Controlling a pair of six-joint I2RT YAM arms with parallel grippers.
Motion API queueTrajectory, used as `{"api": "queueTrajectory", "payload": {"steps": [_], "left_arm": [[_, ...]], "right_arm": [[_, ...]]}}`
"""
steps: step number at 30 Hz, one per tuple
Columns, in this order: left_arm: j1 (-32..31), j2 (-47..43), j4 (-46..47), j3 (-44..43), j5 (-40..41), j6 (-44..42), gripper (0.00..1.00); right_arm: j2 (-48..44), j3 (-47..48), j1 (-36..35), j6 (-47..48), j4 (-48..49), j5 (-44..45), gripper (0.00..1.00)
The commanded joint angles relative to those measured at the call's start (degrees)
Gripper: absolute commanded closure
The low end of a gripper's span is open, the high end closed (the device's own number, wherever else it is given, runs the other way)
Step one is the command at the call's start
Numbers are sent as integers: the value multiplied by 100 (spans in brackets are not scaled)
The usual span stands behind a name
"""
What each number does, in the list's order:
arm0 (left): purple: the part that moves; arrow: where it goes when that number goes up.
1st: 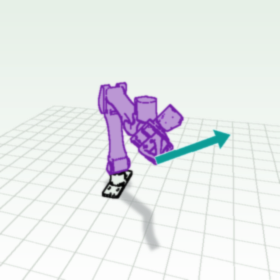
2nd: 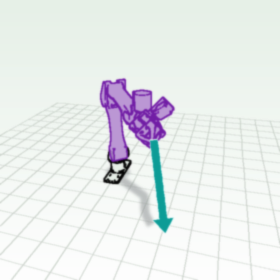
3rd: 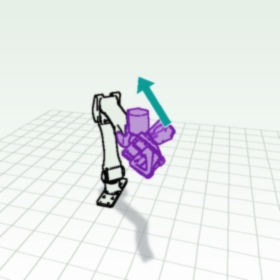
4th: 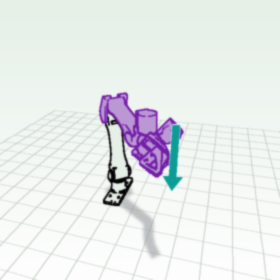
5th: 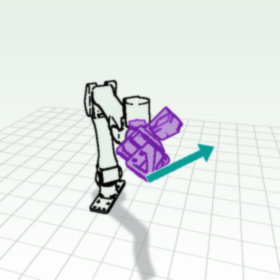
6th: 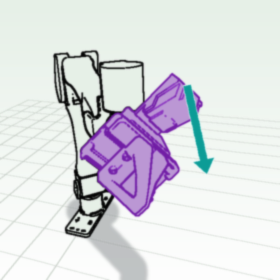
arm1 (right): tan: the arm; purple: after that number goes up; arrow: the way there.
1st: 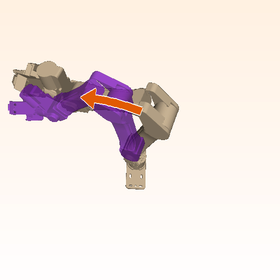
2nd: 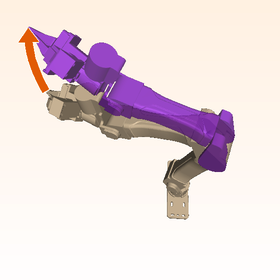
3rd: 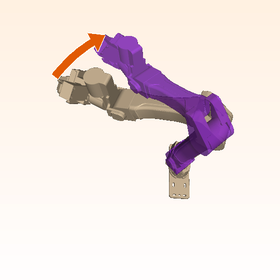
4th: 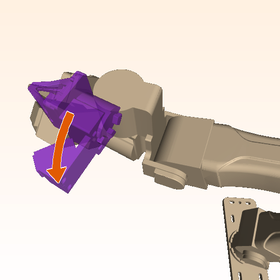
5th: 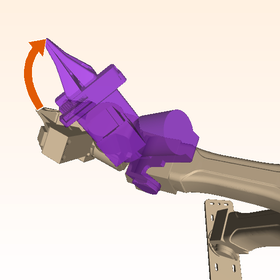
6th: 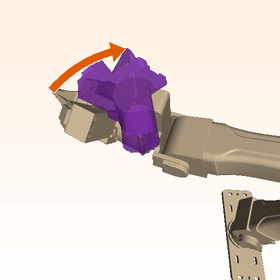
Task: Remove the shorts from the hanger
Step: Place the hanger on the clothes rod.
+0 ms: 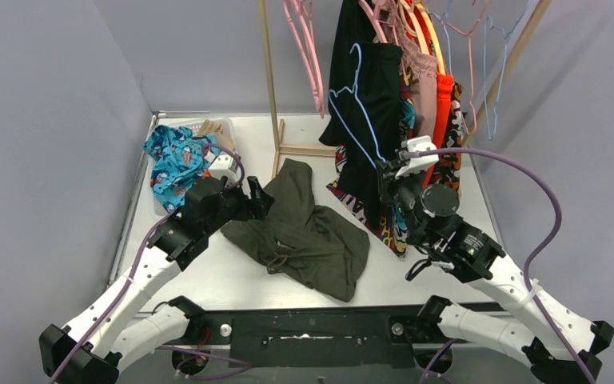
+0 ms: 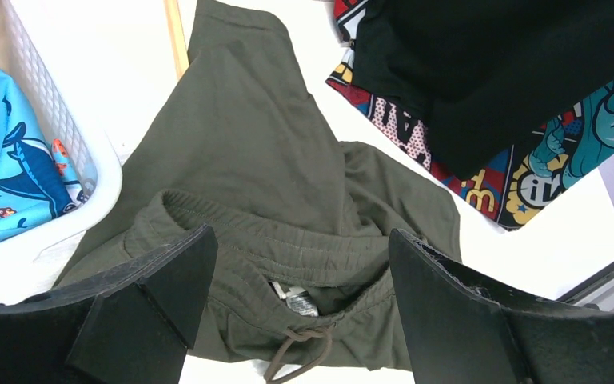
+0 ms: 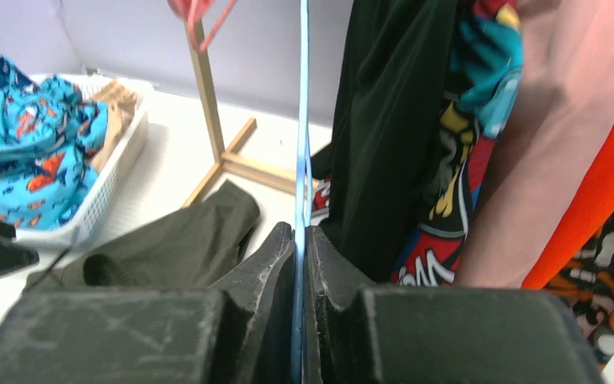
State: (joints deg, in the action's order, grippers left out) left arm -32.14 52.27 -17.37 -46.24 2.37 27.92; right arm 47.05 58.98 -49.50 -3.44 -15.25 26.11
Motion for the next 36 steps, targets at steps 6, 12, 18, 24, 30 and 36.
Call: {"api": "queueTrajectory", "payload": {"steps": [6, 12, 18, 24, 30, 36], "left_arm": [[33, -117, 32, -16, 185, 43, 21], [33, -156, 20, 57, 157, 91, 21], [40, -149, -26, 58, 153, 82, 20], [42, -86, -53, 51, 136, 106, 20], [44, -39, -53, 20, 112, 121, 20], [51, -16, -97, 10, 74, 117, 20]], "right_arm": [[752, 1066, 19, 790, 1354, 507, 100], [1316, 1788, 365, 744, 1329, 362, 100], [1830, 2370, 858, 548, 1232, -325, 100], [2376, 3096, 986, 611, 1020, -794, 100], [2935, 3685, 1126, 518, 623, -953, 100], [3274, 3899, 1488, 30, 275, -1108, 100]]}}
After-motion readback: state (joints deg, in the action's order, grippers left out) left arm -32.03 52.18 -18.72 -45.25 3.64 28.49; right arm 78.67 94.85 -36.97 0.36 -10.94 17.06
